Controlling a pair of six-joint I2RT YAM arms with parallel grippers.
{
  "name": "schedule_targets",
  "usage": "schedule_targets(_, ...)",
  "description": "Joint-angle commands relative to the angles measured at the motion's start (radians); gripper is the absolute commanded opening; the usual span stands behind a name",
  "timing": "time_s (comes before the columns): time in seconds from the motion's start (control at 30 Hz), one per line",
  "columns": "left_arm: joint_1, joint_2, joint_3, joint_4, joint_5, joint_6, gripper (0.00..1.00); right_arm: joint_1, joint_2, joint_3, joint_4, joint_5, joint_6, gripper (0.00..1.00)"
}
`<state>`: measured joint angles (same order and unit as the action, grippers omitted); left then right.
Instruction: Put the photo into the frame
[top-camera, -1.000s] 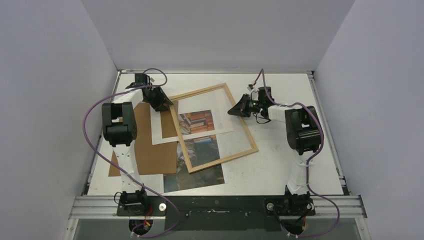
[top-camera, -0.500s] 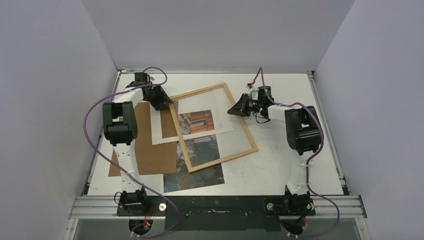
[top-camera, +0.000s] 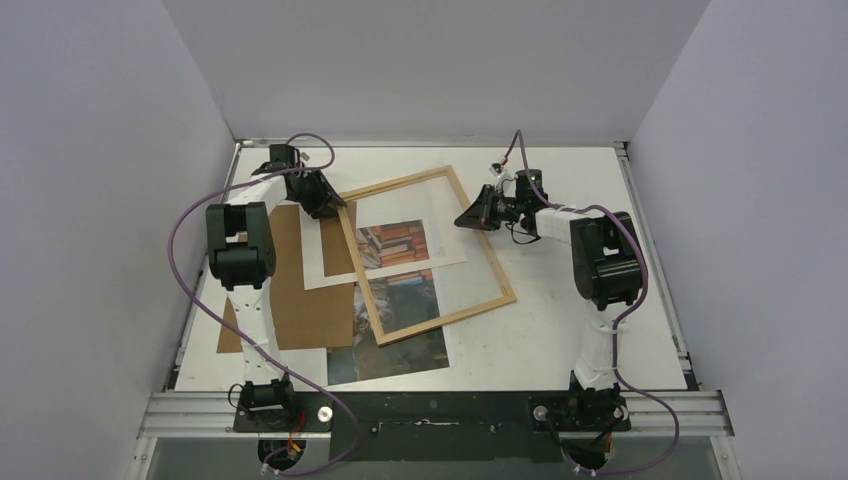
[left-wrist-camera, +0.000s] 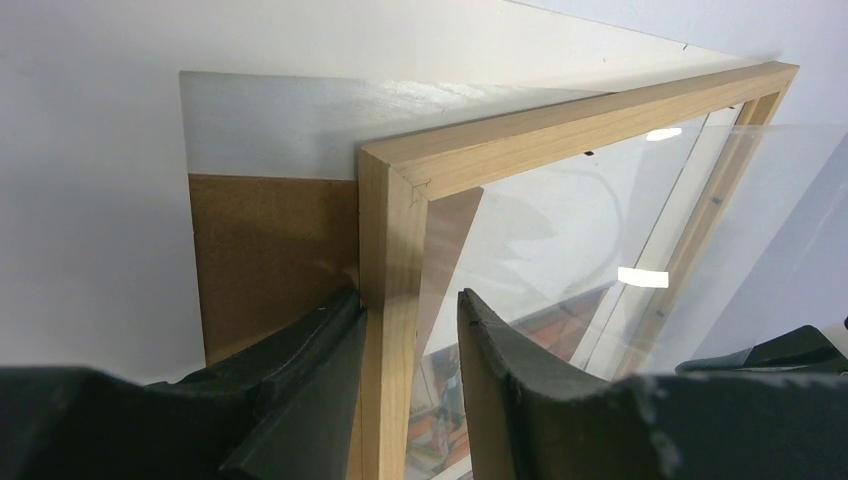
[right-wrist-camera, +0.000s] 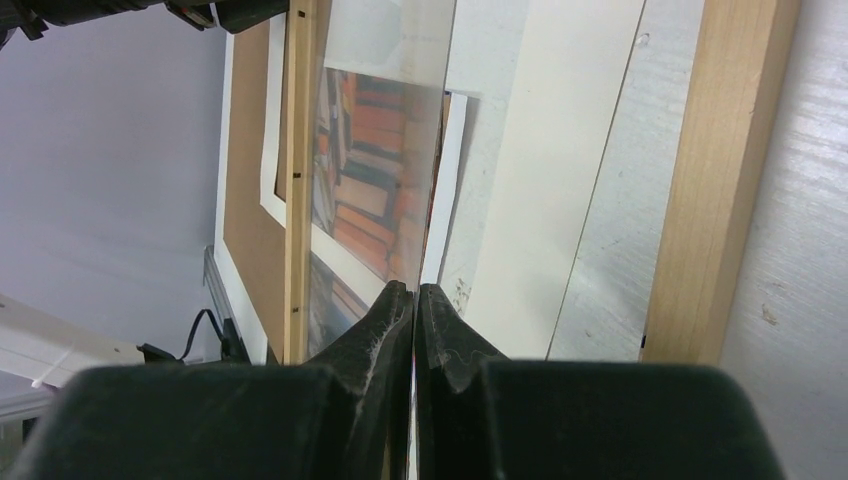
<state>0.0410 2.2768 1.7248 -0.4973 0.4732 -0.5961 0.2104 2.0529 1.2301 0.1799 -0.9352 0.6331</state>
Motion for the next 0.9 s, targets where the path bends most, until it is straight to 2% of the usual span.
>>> schedule_targets(0.0,0.000,0.051,0.024,-0.017,-0.030,0.030,0.37,0.000,-0.064,0.057,0.018,-0.035,-0.062,0.00)
schedule_targets(0.3,-0.002,0.057,0.014,-0.014,-0.024,0.032,0.37,0.005,-0.065,0.046,0.005,-0.031,-0.064,0.00)
schedule_targets(0.43,-0.001,0.058,0.013,-0.010,-0.023,0.027,0.36,0.015,-0.077,-0.009,0.170,-0.015,0.025,0.00)
schedule_targets(0.7,0.002,0.035,0.004,0.002,-0.015,0.019,0.34,0.012,-0.107,-0.078,0.325,-0.016,0.064,0.00)
schedule_targets(0.87,0.015,0.006,-0.019,0.054,0.004,0.002,0.45,0.002,-0.102,-0.122,0.536,-0.063,0.174,0.00)
